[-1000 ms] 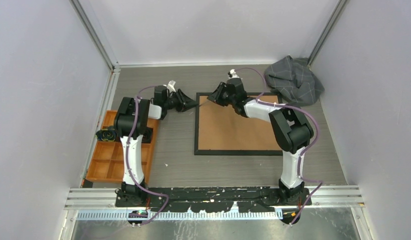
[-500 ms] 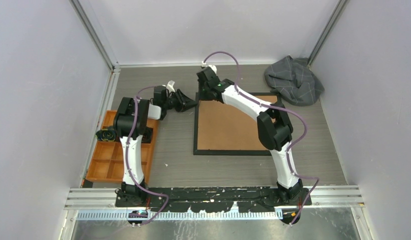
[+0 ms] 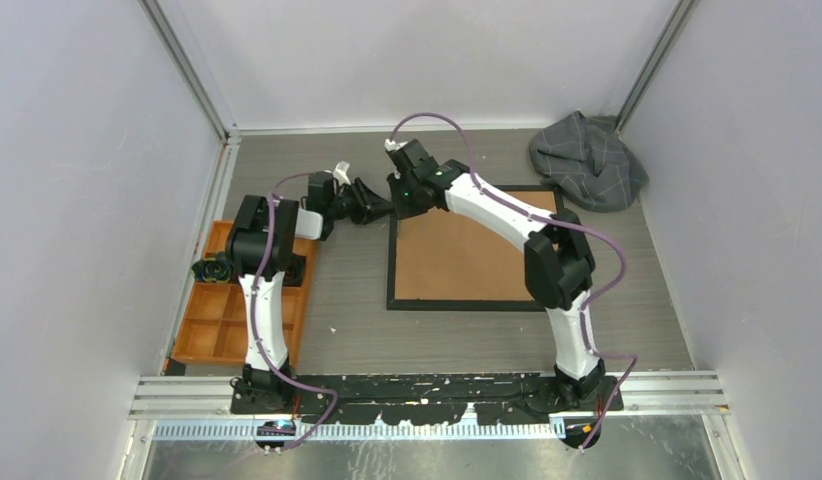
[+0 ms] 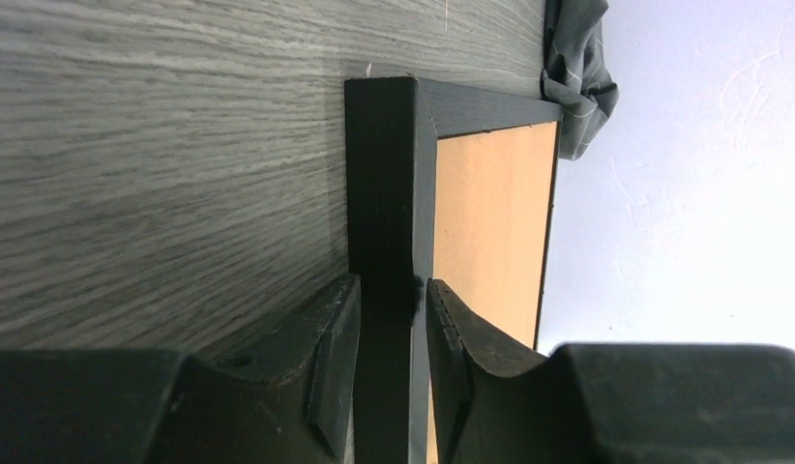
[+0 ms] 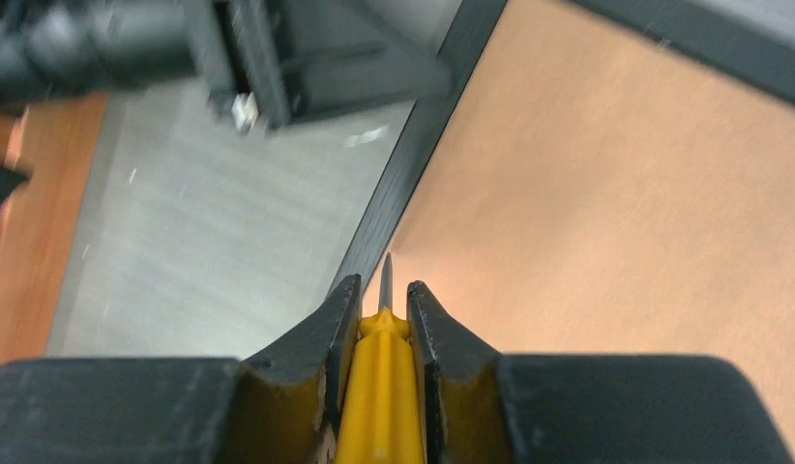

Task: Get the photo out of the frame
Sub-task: Release the photo frame item from the photo frame, then place the screwdriver at the center of the board.

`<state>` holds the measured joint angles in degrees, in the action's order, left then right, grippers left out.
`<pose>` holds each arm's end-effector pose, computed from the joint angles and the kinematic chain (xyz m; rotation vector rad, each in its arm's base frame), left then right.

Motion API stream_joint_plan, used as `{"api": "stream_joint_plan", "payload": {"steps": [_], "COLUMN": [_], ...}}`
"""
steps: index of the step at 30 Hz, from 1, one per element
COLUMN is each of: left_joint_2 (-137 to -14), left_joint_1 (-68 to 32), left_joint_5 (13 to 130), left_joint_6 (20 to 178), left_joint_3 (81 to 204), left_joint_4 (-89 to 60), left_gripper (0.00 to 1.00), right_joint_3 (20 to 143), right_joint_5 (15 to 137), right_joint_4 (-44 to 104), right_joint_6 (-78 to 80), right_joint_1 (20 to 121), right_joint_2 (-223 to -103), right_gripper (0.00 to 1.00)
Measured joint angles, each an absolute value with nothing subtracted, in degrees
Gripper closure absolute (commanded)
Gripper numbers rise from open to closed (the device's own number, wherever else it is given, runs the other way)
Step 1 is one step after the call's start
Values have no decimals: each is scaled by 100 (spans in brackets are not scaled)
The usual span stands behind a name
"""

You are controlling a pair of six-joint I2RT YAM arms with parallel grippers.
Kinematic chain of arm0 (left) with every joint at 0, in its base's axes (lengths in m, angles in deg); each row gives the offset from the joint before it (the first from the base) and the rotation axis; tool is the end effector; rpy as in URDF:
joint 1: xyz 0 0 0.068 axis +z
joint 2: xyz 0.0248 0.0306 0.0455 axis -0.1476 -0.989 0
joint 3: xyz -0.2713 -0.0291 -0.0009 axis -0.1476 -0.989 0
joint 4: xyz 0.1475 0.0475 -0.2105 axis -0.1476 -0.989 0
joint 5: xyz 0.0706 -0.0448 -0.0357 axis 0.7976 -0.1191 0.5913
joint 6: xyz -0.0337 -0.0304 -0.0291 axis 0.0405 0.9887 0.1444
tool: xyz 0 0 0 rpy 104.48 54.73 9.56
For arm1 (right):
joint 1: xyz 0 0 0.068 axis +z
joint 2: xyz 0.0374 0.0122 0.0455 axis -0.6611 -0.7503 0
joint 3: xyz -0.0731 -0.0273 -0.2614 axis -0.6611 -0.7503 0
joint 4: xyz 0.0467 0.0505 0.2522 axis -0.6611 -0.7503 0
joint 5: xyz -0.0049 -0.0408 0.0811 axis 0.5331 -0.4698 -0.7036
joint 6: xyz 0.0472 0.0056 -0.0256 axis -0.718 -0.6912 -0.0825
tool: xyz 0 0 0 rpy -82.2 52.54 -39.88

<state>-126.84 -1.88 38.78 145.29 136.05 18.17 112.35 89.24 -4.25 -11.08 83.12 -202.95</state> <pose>0.4275 -0.1019 0.0950 -0.4099 2.1943 -1.4266 0.3598 0.3161 0.2522 -0.4399 2.4211 0.3482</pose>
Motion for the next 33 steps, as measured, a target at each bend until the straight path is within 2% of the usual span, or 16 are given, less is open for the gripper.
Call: {"api": "stream_joint_plan", "payload": {"steps": [5, 8, 12, 18, 26, 30, 33], "left_joint_2": [-12512, -12319, -11891, -10853, -9786, -9589, -9375], "left_joint_1": [-149, -85, 24, 63, 57, 30, -101], "left_joint_5": [3919, 3917, 3933, 3985, 3821, 3467, 3443], "left_joint_6": [14431, 14323, 14009, 12846, 10636, 9528, 8700], "left_joint_3": [13595, 13595, 13612, 13767, 13844, 13920, 13922], "left_joint_4": [1496, 1185, 757, -404, -2148, -3048, -3680], "left_gripper": [60, 57, 52, 45, 42, 40, 39], "right_joint_3": [10534, 10070, 9607, 9336, 9380, 9384, 9345], "right_joint_5": [7729, 7187, 7082, 7455, 7648, 7801, 7965], "right_joint_4": [-881, -936, -1015, -1882, -3736, -4566, -4743], "right_joint_6": [-710, -588, -256, 774, 2765, 3724, 4061], "right_joint_1": [7877, 7053, 5881, 4673, 2640, 2144, 2107], "right_joint_2": [-19259, -18415, -17609, -16898, -16916, -17471, -18048], "right_gripper": [99, 99, 99, 99, 99, 99, 92]}}
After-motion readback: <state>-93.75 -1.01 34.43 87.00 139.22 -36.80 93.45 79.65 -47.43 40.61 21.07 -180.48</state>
